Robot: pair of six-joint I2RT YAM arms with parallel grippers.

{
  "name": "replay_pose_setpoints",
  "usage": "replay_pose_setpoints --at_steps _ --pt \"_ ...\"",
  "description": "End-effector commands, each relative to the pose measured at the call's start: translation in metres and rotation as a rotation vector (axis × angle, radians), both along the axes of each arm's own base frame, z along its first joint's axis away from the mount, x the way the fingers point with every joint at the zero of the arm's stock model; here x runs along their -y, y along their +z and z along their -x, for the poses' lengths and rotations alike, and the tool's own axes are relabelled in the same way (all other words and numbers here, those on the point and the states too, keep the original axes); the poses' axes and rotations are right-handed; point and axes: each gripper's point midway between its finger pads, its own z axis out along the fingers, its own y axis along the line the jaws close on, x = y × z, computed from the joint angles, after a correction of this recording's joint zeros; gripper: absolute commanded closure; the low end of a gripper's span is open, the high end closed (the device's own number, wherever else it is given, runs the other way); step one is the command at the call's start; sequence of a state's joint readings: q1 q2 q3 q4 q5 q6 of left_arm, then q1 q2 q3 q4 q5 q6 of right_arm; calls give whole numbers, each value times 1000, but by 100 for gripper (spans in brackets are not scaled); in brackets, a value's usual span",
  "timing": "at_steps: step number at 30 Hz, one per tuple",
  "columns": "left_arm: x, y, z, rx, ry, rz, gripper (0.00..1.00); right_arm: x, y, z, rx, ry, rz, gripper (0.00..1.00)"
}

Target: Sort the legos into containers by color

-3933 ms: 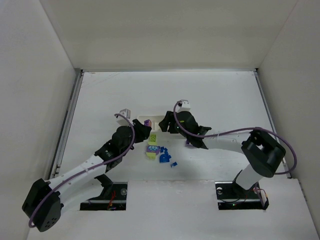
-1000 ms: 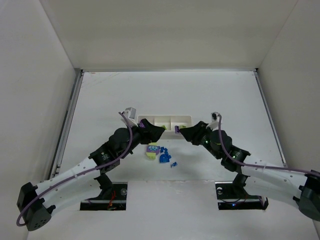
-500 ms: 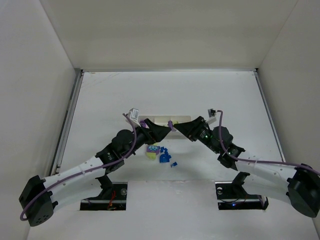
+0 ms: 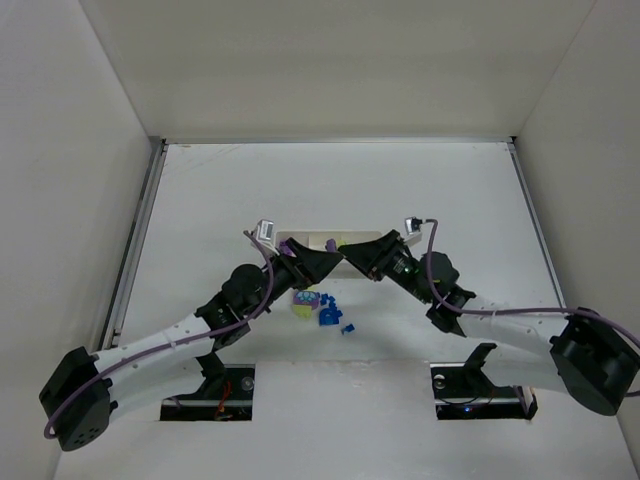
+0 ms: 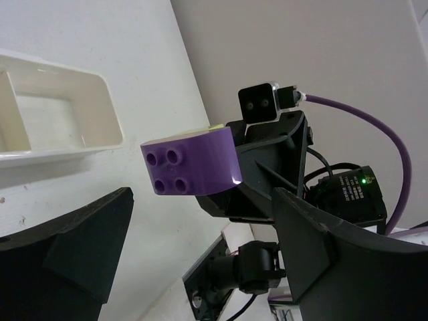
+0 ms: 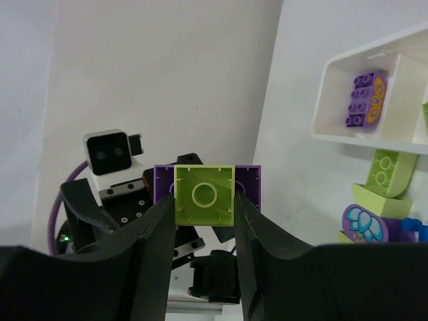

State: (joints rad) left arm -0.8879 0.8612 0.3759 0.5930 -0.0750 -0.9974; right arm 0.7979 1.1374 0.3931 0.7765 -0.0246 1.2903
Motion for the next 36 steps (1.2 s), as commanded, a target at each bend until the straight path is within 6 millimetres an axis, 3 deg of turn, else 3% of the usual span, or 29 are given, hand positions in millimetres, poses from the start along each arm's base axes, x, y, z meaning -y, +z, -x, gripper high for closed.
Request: replay_pose_setpoints --at_steps 1,9,24,36 --pt "-5 24 -1 53 9 96 17 -1 40 1 81 16 -142 73" --pt "-11 33 -8 48 37 162 15 -11 57 -2 71 40 -260 73" --pt "-32 44 -17 23 123 335 11 -25 63 9 26 99 -377 74" --pt "-23 58 -20 14 90 368 12 -30 61 8 22 104 -374 73"
